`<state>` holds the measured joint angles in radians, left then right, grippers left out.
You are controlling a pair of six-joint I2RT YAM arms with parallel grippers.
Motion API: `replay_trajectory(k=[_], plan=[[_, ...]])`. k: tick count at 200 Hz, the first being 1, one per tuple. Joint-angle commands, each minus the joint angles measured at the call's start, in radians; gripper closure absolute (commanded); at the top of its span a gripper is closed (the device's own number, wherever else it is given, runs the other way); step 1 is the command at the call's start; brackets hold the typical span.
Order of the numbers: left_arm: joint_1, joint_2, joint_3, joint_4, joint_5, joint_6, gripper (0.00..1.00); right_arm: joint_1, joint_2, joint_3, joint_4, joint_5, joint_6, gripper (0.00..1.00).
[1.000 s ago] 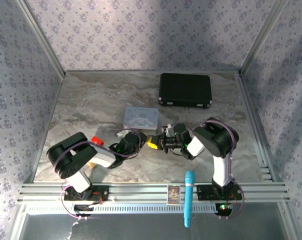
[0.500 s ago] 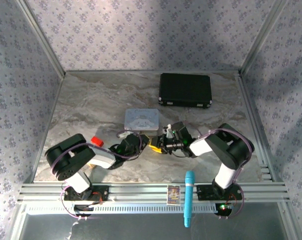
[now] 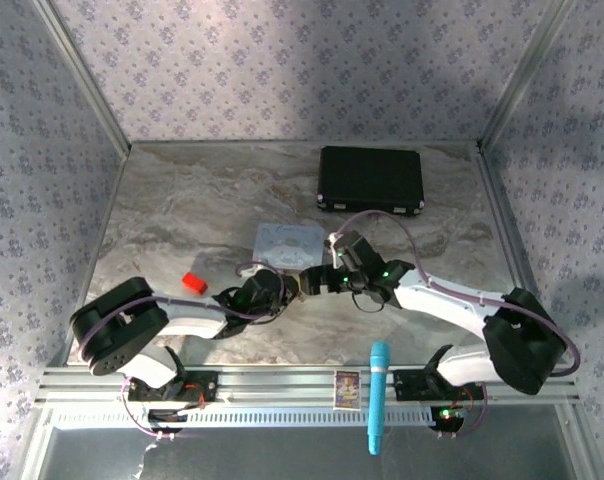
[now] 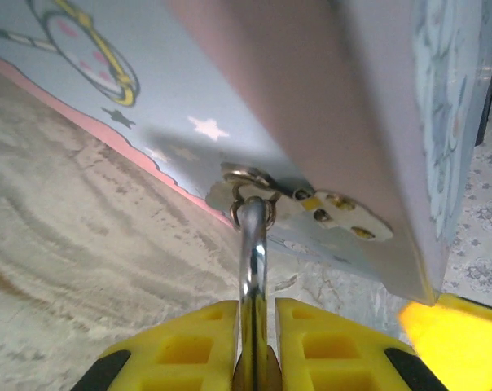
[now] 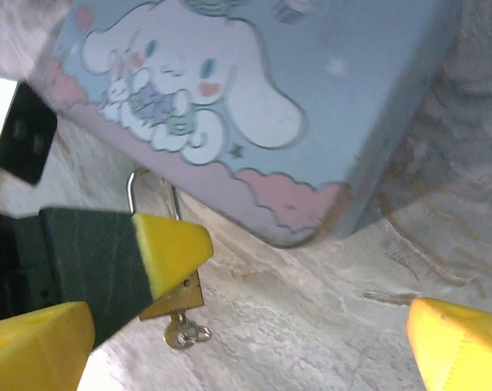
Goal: Unlock a padlock with a key
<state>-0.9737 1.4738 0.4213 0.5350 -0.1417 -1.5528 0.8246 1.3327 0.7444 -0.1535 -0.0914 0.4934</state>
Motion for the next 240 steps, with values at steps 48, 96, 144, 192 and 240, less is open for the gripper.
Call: replay_trajectory(k=[48, 96, 144, 192, 240], plan=[[0.006, -0.017, 0.031, 0.024, 0.05, 0.013, 1.0, 0.193, -0.062, -0.091, 0.093, 0.177, -0.33, 0.43], [0.006, -0.022, 0.033, 0.022, 0.055, 0.012, 1.0, 0.218, 0.014, -0.097, 0.194, 0.16, -0.356, 0.58], [0.005, -0.029, 0.042, -0.008, 0.046, 0.022, 1.0, 0.241, 0.101, -0.059, 0.19, 0.183, -0.403, 0.67], [0.006, -0.021, 0.043, 0.009, 0.06, 0.014, 1.0, 0.242, 0.148, -0.064, 0.25, 0.189, -0.417, 0.75], [0.006, 0.001, 0.048, 0.021, 0.072, 0.009, 1.0, 0.236, 0.194, -0.05, 0.288, 0.172, -0.435, 0.86]])
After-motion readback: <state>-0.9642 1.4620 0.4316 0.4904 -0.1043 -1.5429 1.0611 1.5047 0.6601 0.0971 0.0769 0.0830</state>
